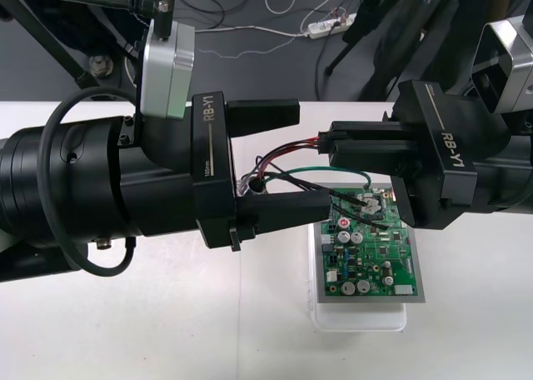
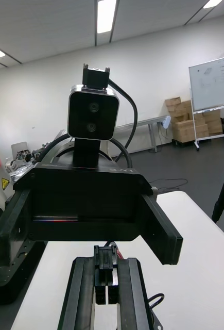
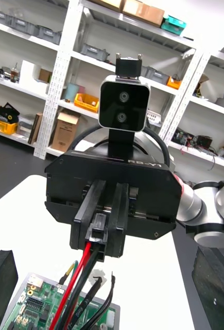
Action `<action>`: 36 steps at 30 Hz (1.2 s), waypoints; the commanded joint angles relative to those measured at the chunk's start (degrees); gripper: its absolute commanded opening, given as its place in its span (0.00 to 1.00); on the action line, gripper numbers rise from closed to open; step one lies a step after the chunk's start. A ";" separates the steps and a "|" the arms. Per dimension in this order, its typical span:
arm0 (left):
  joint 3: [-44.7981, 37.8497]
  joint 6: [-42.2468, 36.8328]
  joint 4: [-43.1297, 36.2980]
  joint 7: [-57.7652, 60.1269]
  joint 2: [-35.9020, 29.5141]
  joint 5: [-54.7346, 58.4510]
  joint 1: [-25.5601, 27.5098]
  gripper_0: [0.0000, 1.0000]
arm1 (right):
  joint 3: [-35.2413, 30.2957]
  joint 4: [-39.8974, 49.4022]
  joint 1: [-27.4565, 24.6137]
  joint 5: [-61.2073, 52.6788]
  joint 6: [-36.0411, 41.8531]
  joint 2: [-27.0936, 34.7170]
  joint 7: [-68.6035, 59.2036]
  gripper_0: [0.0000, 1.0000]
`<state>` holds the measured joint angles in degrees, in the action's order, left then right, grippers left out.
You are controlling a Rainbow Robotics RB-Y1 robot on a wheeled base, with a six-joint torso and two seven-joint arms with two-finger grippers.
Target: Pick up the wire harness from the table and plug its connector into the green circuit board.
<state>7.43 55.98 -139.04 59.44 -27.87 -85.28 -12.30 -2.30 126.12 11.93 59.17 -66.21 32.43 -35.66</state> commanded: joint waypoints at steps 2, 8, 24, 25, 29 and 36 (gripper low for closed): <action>1.18 -3.07 1.67 -7.24 -3.68 5.56 -3.08 1.00 | -1.65 2.11 -0.51 0.15 0.74 -0.97 1.47 0.02; 1.18 -1.75 5.89 -13.65 -5.00 10.83 -4.58 1.00 | -1.65 2.02 -0.51 -0.46 0.82 -0.97 1.30 0.02; 2.06 -1.67 7.73 -16.64 -5.09 12.50 -6.69 1.00 | -1.47 2.11 -0.60 -0.55 0.82 -0.97 1.21 0.03; 2.15 -1.67 7.73 -16.64 -5.00 12.50 -6.69 1.00 | -1.30 2.02 -0.60 -0.64 0.82 -0.97 1.12 0.03; 2.33 -1.67 7.73 -16.55 -5.00 12.50 -6.77 1.00 | -1.04 2.11 -0.60 -0.64 0.82 -0.97 1.12 0.03; 2.77 -1.67 7.82 -16.47 -4.91 12.50 -6.86 1.00 | -0.77 2.11 -0.60 -0.90 0.82 -0.97 1.12 0.02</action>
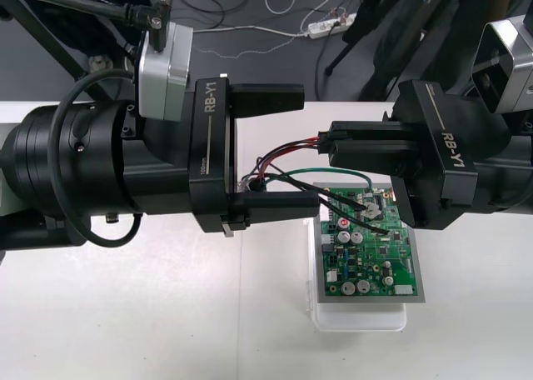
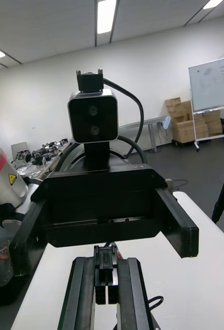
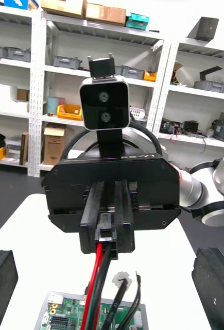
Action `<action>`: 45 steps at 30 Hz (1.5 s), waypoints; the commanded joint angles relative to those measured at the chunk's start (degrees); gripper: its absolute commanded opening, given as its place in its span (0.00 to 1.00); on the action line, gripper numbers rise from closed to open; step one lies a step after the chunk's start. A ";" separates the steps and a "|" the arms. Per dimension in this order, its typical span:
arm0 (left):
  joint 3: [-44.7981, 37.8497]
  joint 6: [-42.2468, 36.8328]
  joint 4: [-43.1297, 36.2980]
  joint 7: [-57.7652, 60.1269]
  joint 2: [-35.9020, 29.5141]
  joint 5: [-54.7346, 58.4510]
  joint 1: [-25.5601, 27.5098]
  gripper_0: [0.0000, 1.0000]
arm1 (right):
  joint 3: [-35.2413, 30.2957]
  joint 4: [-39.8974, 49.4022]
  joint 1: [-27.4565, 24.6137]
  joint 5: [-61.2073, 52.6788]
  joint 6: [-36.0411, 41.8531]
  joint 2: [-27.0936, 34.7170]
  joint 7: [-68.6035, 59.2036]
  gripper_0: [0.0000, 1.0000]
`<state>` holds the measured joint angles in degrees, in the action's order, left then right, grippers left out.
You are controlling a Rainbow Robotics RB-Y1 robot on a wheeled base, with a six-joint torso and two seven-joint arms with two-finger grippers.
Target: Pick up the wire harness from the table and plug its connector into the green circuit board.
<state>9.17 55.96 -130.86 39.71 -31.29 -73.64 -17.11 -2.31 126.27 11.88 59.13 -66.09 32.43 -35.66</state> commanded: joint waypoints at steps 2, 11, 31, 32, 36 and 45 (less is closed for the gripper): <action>1.11 -1.64 -0.36 3.27 -1.49 0.78 -2.05 1.00 | -0.68 1.96 -0.54 -0.94 0.61 -0.97 1.12 0.02; 1.55 -1.82 -0.44 3.71 -1.05 0.78 -2.05 0.76 | -0.33 1.96 -0.45 -1.03 0.70 -0.97 1.03 0.01; 1.64 -2.17 -0.36 4.50 -0.26 0.60 -2.67 0.38 | -0.33 1.87 -0.54 -1.29 0.70 -0.97 1.03 0.01; 1.73 -2.17 -0.36 4.59 -0.17 0.60 -2.67 0.38 | -0.33 1.96 -0.54 -1.29 0.61 -0.97 1.03 0.01; 1.73 -2.17 -0.36 4.85 0.09 0.07 -2.93 0.38 | -0.33 1.87 -0.54 -1.29 0.61 -0.97 1.03 0.01; 3.22 -3.93 -0.36 5.03 0.18 -0.19 -3.37 0.38 | -0.16 1.96 -0.54 -1.29 0.61 -0.97 1.03 0.01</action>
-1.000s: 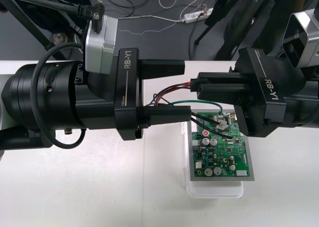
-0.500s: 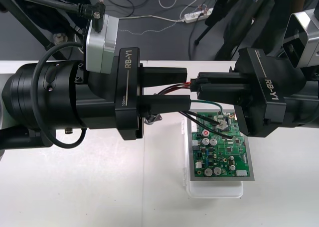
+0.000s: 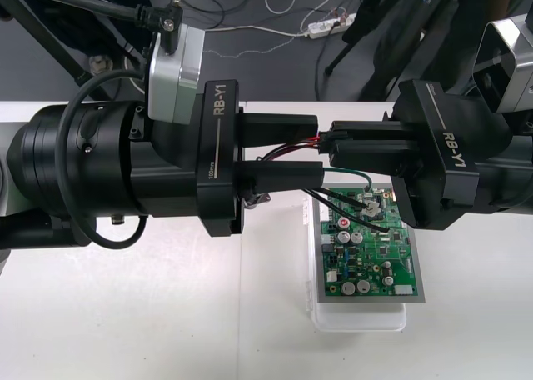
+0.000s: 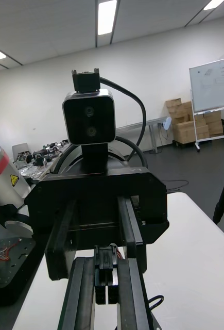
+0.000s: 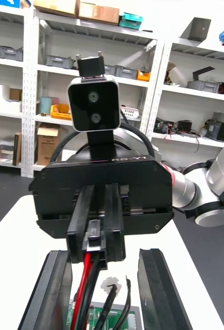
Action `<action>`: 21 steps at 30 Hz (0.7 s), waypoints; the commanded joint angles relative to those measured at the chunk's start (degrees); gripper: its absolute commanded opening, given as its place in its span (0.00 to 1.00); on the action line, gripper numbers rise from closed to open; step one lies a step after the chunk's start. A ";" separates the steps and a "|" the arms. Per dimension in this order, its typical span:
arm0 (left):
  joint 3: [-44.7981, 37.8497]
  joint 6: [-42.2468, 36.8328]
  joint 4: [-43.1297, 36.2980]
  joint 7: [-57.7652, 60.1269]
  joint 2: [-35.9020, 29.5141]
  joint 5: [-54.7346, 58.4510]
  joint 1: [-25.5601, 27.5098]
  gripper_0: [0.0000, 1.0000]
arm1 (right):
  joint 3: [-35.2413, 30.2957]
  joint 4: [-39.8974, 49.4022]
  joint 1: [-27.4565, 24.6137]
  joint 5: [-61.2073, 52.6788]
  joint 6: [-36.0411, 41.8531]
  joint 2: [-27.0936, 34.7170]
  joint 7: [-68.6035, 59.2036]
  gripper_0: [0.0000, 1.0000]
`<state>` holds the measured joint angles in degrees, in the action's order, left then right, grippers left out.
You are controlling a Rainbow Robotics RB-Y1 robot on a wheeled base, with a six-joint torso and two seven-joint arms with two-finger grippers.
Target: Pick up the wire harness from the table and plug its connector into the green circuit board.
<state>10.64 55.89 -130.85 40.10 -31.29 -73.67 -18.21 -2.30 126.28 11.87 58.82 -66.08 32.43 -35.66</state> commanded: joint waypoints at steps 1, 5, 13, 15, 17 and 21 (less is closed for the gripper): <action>1.75 -3.86 -0.37 4.64 0.17 -0.07 -2.27 0.38 | -0.16 1.86 -0.54 -0.99 0.61 -0.97 1.03 0.01; 1.75 -3.86 -0.37 4.64 0.17 -0.16 -2.27 0.37 | 0.02 1.86 -0.54 -0.99 0.61 -0.97 1.03 0.01; 1.75 -3.86 -0.20 4.64 0.08 -0.60 -2.36 0.26 | 0.19 1.95 -0.54 -0.99 0.61 -0.97 1.03 0.01; 1.75 -3.86 -0.20 4.64 0.17 -0.68 -2.36 0.17 | 0.19 1.86 -0.54 -0.99 0.61 -0.79 1.03 0.01; 1.75 -3.94 -0.20 4.64 0.17 -0.68 -2.36 0.12 | 0.19 1.86 -0.45 -0.99 0.61 -0.70 1.03 0.01; 1.75 -3.86 -0.20 4.64 0.17 -0.60 -2.36 0.03 | 0.19 1.95 -0.54 -1.43 0.61 -0.35 1.03 0.01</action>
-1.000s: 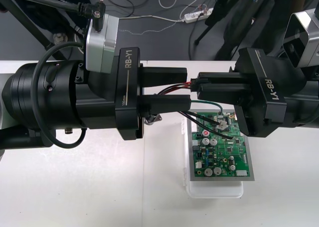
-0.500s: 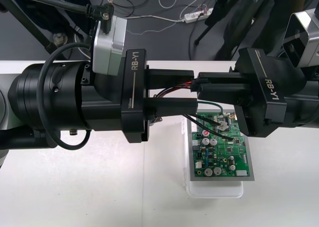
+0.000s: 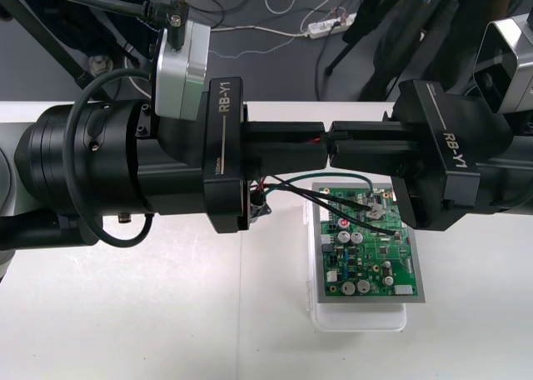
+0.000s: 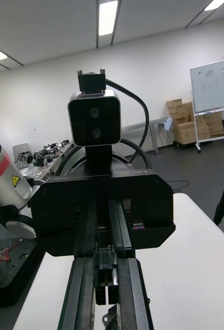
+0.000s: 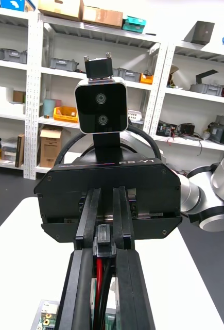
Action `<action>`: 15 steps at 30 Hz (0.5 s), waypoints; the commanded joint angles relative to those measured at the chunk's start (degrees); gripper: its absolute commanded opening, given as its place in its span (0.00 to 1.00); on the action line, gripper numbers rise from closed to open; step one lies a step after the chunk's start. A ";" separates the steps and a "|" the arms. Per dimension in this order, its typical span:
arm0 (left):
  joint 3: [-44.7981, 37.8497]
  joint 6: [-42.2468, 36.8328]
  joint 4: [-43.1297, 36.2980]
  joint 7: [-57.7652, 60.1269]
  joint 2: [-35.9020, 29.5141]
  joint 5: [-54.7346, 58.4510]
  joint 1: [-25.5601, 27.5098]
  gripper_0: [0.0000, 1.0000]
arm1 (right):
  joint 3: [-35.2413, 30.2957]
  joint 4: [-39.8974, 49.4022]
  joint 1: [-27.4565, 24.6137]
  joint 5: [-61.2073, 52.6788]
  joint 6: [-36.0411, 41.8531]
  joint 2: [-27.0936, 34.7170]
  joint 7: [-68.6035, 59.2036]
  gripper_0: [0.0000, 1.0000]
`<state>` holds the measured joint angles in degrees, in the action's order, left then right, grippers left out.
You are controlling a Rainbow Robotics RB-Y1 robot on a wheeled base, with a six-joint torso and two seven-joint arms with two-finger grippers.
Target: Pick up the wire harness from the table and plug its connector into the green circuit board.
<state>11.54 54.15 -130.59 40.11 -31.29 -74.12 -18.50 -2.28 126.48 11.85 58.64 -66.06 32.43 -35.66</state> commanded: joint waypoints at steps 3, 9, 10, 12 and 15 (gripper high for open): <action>0.85 -2.12 -0.46 4.62 0.08 -0.23 -2.07 0.00 | 0.17 1.75 -0.52 -1.25 0.58 -0.26 1.21 0.01; 0.85 -2.12 -0.46 4.62 0.17 -0.14 -1.98 0.00 | 0.25 1.75 -0.52 -1.33 0.58 -0.26 1.30 0.01; 0.85 -2.12 -0.46 4.53 0.17 -0.05 -1.98 0.00 | 0.17 1.66 -0.52 -1.25 0.49 -0.26 1.30 0.01; 0.85 -2.20 -0.46 4.45 0.08 0.12 -1.98 0.00 | 0.17 1.66 -0.52 -1.25 0.49 -0.26 1.30 0.01; 0.85 -2.12 -0.46 4.36 0.17 0.12 -1.98 0.00 | 0.17 1.66 -0.52 -1.25 0.49 -0.26 1.30 0.02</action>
<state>11.54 54.15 -130.59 40.14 -31.29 -74.12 -18.50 -2.28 126.48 11.81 58.53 -66.04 32.43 -35.66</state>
